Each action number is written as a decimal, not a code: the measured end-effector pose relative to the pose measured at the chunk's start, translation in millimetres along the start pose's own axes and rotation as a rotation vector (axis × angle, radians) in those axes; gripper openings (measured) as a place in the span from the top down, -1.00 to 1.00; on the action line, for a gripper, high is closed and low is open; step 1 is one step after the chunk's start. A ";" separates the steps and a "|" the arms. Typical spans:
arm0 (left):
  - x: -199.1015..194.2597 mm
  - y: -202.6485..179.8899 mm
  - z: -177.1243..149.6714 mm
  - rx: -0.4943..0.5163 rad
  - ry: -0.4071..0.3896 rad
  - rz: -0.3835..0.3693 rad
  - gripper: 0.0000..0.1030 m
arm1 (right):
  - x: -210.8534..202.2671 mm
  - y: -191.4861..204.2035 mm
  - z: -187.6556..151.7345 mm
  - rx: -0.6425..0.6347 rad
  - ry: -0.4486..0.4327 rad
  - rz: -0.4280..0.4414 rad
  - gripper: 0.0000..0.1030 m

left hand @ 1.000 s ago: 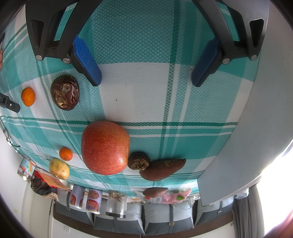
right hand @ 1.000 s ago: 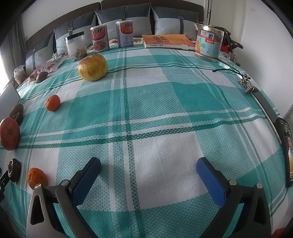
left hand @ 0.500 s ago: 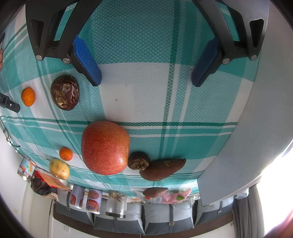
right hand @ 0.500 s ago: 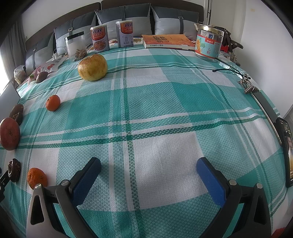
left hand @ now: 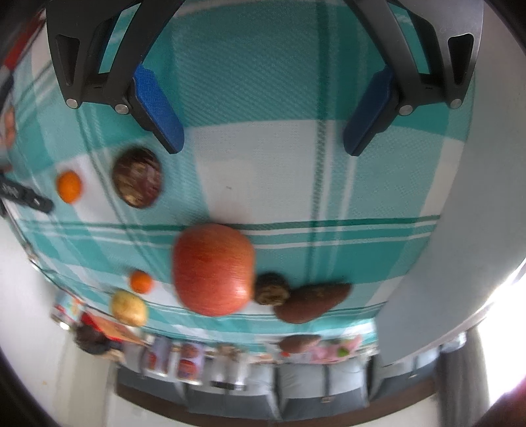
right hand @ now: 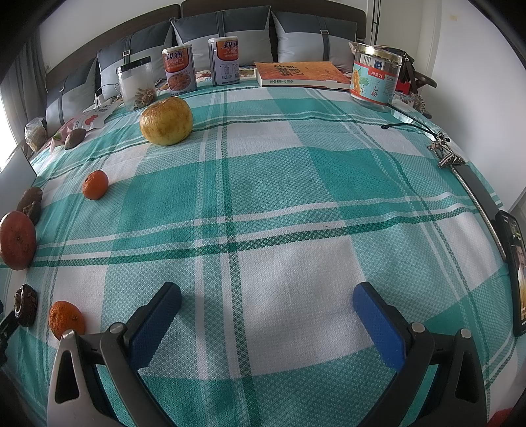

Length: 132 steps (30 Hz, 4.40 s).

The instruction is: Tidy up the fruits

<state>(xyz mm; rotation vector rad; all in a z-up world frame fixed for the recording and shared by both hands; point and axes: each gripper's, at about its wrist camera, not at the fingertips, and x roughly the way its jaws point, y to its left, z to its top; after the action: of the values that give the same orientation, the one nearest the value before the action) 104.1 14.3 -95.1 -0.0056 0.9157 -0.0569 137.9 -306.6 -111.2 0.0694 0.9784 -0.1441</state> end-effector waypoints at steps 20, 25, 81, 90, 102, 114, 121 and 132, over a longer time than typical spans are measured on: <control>31.2 -21.0 90.2 -0.058 0.086 -0.058 -0.15 | 0.1 0.0 0.0 0.000 0.000 0.000 -1.00; 11.0 -5.4 76.9 -0.086 0.066 -0.092 -0.12 | 0.3 -0.3 0.1 0.002 0.001 0.005 -1.00; -201.5 267.6 -5.5 -0.439 -0.123 0.202 -0.60 | -201.3 427.3 -52.0 -0.767 0.024 0.860 -0.79; -198.2 117.1 23.0 -0.275 -0.198 -0.071 -0.71 | -142.5 209.2 -43.8 -0.608 -0.196 0.503 -0.99; -69.0 -17.7 16.3 -0.100 -0.019 -0.110 -0.70 | -45.3 23.4 -15.9 -0.223 -0.080 0.167 -0.99; -12.4 33.0 0.1 -0.152 0.007 0.047 -0.71 | -17.2 24.5 -24.8 -0.203 -0.012 0.173 -1.00; -5.7 20.0 -2.2 -0.081 0.005 0.088 -0.86 | -16.4 27.6 -24.7 -0.209 -0.014 0.153 -1.00; -5.6 20.3 -1.6 -0.081 -0.003 0.089 -0.86 | -16.1 27.8 -23.9 -0.208 -0.014 0.153 -1.00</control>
<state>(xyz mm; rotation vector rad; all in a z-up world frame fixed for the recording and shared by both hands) 100.4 34.9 -92.2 -0.0398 0.9137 0.0627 113.7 -274.7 -111.4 -0.0477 0.9659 0.0978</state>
